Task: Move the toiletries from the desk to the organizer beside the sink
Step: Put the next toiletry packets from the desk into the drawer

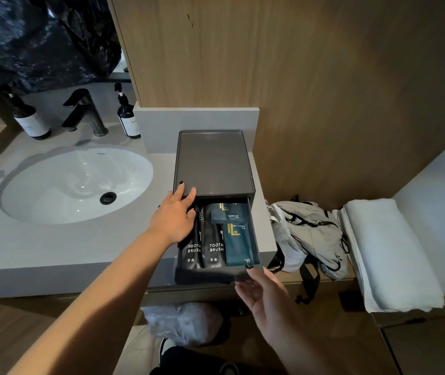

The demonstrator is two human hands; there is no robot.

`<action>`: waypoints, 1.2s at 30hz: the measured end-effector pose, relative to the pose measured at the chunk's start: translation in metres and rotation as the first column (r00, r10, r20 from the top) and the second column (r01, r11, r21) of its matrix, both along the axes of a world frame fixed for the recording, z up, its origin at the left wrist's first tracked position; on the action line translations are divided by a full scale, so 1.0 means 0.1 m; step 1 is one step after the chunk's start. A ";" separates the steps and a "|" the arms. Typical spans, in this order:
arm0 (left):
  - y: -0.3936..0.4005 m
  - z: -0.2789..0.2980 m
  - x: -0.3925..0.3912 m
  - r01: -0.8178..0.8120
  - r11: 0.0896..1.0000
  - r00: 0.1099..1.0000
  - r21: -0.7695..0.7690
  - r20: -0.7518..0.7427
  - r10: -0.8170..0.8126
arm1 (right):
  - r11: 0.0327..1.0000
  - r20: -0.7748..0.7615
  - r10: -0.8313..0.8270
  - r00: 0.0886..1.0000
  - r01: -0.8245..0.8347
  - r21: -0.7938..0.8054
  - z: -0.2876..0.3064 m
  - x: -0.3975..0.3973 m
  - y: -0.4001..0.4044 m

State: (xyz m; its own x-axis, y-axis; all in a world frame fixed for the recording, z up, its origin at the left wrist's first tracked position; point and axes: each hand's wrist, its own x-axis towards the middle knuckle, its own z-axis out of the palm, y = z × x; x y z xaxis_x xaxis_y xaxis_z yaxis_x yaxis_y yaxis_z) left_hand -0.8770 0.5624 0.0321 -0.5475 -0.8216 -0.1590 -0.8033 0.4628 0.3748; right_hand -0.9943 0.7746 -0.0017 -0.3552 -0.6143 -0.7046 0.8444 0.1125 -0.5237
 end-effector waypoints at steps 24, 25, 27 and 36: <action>0.37 0.46 0.89 -0.081 0.996 0.960 0.038 -0.266 0.089 | 0.694 -0.884 0.431 -0.181 -0.560 0.453 0.95 0.11 -0.67; 0.36 0.50 0.99 -0.088 0.996 0.957 0.034 -0.276 0.094 | 0.668 -0.878 0.430 -0.208 -0.581 0.465 0.97 0.22 -0.75; 0.33 0.58 1.20 -0.099 0.995 0.954 0.025 -0.282 0.102 | 0.629 -0.865 0.427 -0.262 -0.602 0.492 0.99 0.40 -0.89; 0.13 0.75 2.52 -0.139 0.990 0.963 0.011 -0.233 0.137 | 0.496 -0.789 0.428 -0.442 -0.615 0.613 1.03 1.40 -1.49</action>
State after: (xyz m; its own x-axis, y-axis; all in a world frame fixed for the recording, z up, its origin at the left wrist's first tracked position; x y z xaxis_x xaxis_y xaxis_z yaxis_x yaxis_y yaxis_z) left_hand -0.6246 0.5755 0.1070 -0.4501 -0.8923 -0.0358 -0.7503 0.3561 0.5570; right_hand -0.8540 0.6256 0.1018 0.0742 -0.9891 -0.1275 -0.7845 0.0210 -0.6198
